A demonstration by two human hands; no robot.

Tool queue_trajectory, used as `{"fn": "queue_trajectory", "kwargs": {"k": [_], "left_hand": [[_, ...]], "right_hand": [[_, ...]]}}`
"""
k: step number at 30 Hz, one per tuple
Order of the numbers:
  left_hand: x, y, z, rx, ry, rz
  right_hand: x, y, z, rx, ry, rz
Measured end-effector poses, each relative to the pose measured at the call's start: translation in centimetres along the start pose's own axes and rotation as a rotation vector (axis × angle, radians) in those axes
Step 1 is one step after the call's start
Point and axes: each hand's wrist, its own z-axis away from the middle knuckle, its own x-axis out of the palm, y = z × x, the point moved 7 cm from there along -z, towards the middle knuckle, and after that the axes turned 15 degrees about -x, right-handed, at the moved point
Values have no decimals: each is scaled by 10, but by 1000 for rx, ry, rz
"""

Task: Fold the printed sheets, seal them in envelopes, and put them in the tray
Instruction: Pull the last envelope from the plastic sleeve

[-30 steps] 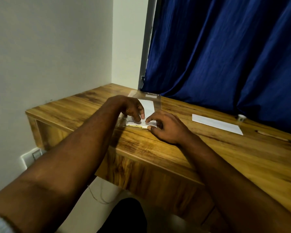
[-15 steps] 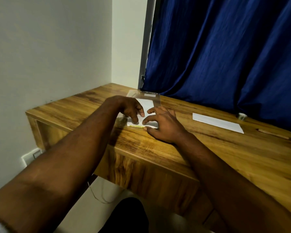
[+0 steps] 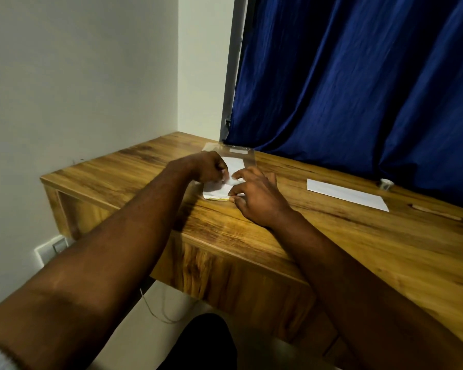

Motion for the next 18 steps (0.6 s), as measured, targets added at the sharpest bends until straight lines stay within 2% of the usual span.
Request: {"fn": "queue_trajectory", "kwargs": {"k": [4, 11, 14, 18], "left_hand": [[0, 0, 1, -23, 33, -14], [-1, 4, 4, -51, -1, 26], [-3, 3, 5, -71, -45, 69], [-3, -7, 6, -127, -77, 26]], "right_hand": [[-5, -1, 3, 1, 116, -61], [-31, 1, 14, -9, 273, -219], [-45, -3, 17, -23, 390, -314], [-62, -7, 19, 51, 508, -420]]}}
